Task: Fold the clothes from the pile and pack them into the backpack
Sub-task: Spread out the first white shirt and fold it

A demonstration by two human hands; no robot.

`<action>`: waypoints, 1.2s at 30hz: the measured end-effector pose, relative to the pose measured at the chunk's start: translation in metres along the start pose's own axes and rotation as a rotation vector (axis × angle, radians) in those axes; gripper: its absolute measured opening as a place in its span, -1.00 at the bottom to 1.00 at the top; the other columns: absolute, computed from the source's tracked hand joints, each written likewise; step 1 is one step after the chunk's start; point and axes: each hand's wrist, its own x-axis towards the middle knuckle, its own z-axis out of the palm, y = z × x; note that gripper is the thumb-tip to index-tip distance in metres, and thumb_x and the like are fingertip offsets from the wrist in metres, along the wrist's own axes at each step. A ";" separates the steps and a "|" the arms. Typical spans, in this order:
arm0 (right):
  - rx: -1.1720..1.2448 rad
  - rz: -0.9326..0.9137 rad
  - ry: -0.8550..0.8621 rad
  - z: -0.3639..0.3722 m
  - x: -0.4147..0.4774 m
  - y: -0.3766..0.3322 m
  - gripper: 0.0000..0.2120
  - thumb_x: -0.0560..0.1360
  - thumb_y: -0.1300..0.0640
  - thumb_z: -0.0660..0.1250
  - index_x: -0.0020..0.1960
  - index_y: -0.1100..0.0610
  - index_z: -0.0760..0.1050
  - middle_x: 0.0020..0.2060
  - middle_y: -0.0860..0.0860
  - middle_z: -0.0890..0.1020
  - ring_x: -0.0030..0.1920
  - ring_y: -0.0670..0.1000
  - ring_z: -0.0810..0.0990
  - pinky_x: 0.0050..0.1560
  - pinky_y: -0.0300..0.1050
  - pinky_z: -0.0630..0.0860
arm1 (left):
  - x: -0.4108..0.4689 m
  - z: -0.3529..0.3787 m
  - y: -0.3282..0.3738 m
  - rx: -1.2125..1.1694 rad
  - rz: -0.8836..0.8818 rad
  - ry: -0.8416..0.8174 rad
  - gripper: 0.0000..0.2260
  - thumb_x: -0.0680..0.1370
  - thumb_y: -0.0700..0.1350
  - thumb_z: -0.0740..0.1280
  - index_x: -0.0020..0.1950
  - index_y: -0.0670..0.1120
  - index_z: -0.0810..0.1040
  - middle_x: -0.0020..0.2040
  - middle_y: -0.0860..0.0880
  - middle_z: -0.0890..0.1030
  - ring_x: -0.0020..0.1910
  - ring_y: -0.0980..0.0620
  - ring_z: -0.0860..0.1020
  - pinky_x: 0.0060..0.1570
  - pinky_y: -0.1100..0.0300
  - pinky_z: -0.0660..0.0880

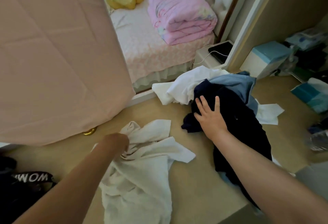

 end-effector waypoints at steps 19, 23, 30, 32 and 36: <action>0.619 -0.282 -0.113 -0.052 -0.048 -0.190 -0.24 0.59 -0.23 0.08 0.53 -0.24 -0.41 0.43 0.15 0.27 0.33 0.18 0.34 0.20 0.12 0.38 | -0.050 0.192 0.001 -0.380 0.126 0.601 -0.20 0.02 0.44 0.39 0.18 0.08 0.52 0.16 -0.02 0.51 0.14 -0.10 0.49 0.00 -0.04 0.50; 0.513 -0.357 -0.175 -0.070 -0.065 -0.200 -0.27 0.57 -0.24 0.11 0.56 -0.27 -0.28 0.31 0.14 0.41 0.18 0.18 0.49 0.13 0.06 0.39 | -0.052 0.213 -0.016 -0.195 0.133 0.580 -0.01 -0.15 0.07 0.61 0.28 0.05 0.46 0.28 -0.13 0.48 0.19 -0.19 0.56 0.01 -0.07 0.57; 0.458 -0.586 -0.132 -0.134 -0.085 -0.245 -0.48 0.56 -0.32 0.08 -0.10 0.12 0.51 -0.14 0.04 0.62 -0.06 0.11 0.60 -0.09 -0.08 0.41 | -0.069 0.206 -0.117 -0.318 -0.013 0.638 -0.43 0.51 -0.26 0.25 0.47 0.13 0.31 0.55 -0.05 0.12 0.54 -0.11 0.06 0.46 0.00 0.18; 0.533 -0.587 0.071 -0.158 -0.077 -0.262 -0.53 0.58 -0.22 0.04 -0.23 0.11 0.46 -0.29 0.04 0.51 -0.20 0.11 0.54 -0.18 -0.05 0.40 | -0.079 0.211 -0.127 -0.526 -0.049 0.716 -0.50 0.49 -0.26 0.28 0.40 0.05 0.38 0.44 -0.02 0.28 0.41 -0.06 0.25 0.28 0.10 0.36; 0.492 -0.540 0.300 -0.193 -0.051 -0.298 -0.52 0.45 -0.03 0.33 0.34 0.03 0.44 0.36 0.19 0.41 0.31 0.25 0.41 0.13 0.16 0.43 | -0.097 0.235 -0.114 -0.854 -0.208 0.522 -0.36 0.40 0.17 0.48 0.32 -0.07 0.29 0.19 -0.03 0.41 0.16 -0.06 0.49 -0.05 0.15 0.42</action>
